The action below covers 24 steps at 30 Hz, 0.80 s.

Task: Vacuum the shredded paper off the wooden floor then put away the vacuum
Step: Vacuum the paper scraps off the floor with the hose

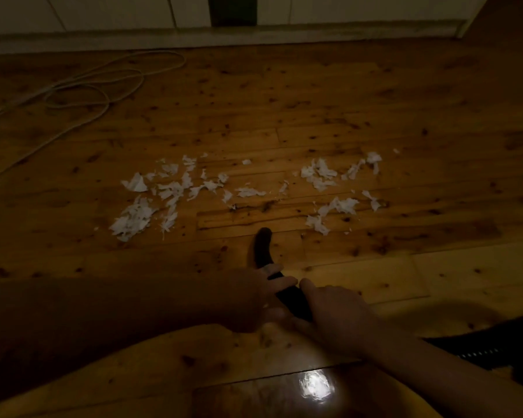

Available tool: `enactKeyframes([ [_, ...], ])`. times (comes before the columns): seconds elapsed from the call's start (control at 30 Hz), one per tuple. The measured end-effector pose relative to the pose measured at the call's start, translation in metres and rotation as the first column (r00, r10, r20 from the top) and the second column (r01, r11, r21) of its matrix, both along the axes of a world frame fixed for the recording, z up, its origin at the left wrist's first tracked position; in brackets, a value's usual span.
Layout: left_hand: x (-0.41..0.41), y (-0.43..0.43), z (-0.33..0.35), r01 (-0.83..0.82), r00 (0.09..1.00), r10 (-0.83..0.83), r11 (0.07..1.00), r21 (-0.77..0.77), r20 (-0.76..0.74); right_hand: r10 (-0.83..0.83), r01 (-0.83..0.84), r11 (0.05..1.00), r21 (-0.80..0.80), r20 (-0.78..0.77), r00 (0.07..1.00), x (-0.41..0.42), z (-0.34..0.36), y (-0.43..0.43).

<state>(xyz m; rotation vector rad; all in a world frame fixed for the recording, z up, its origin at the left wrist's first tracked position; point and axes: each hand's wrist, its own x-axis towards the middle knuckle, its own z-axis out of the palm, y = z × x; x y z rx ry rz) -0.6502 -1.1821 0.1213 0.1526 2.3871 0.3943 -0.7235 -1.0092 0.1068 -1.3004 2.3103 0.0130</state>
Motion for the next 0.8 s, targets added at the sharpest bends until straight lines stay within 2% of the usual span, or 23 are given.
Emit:
enactKeyframes([
  [0.17,-0.014,0.010,0.007,0.090,0.995,-0.086,0.994,-0.060,0.057,0.004,-0.004,1.000,0.006,0.036,0.999,-0.004,-0.002,0.013],
  [0.33,-0.030,0.029,-0.007,0.186,0.967,-0.211,0.967,-0.175,-0.143,-0.047,0.046,0.998,0.043,0.025,0.999,-0.014,0.001,0.030],
  [0.57,-0.050,0.044,-0.013,0.186,0.955,-0.214,0.972,-0.146,-0.207,-0.051,0.047,0.994,0.103,0.037,0.998,-0.028,0.004,0.046],
  [0.8,-0.063,0.064,-0.010,0.245,0.916,-0.295,0.948,-0.202,-0.272,-0.021,0.012,0.988,0.156,0.057,0.998,-0.046,0.017,0.060],
])
